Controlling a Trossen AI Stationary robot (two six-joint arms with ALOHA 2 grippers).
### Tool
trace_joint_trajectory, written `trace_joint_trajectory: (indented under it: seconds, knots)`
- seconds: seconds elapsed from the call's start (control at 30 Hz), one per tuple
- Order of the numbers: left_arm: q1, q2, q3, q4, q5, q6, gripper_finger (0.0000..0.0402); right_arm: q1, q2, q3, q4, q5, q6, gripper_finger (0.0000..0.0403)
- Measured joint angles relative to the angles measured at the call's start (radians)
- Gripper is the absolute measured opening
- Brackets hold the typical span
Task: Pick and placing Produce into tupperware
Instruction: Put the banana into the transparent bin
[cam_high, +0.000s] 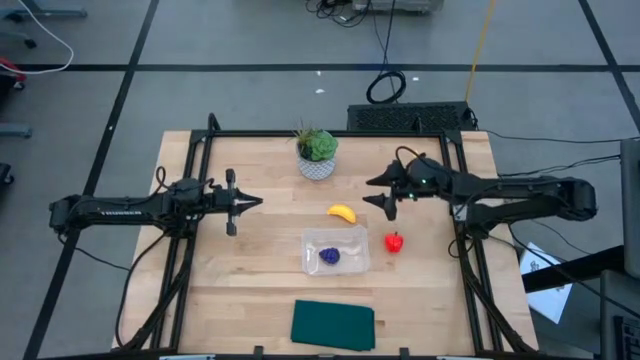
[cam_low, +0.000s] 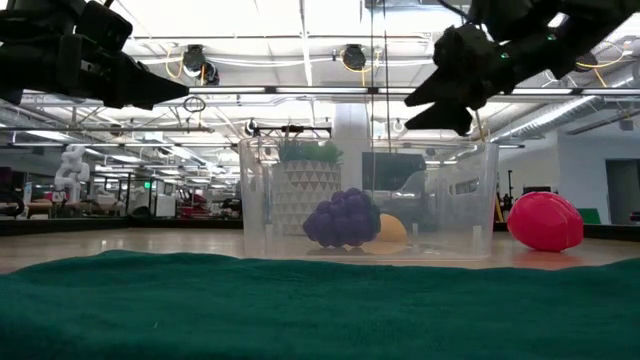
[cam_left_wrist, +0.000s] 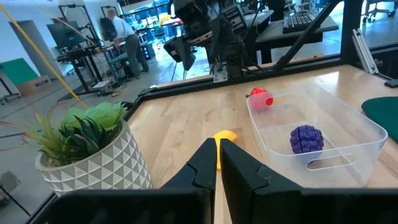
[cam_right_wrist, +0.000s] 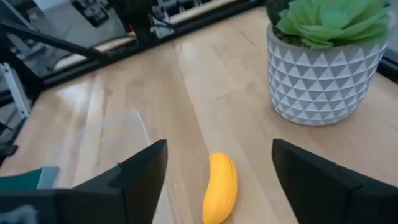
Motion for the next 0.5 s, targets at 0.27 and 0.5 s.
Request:
trace_joint_trajectory:
  seconds: [0.27,0.5]
  knots:
    - [0.0,0.0,0.0,-0.002,0.0,-0.002,0.0026,-0.001,0.126,0.164,-0.179,-0.003,-0.051,0.0336]
    - [0.0,0.003,0.0,-0.008,0.0,-0.004,0.0026,-0.009,0.251,0.308,-0.3,0.005,-0.064,0.0338]
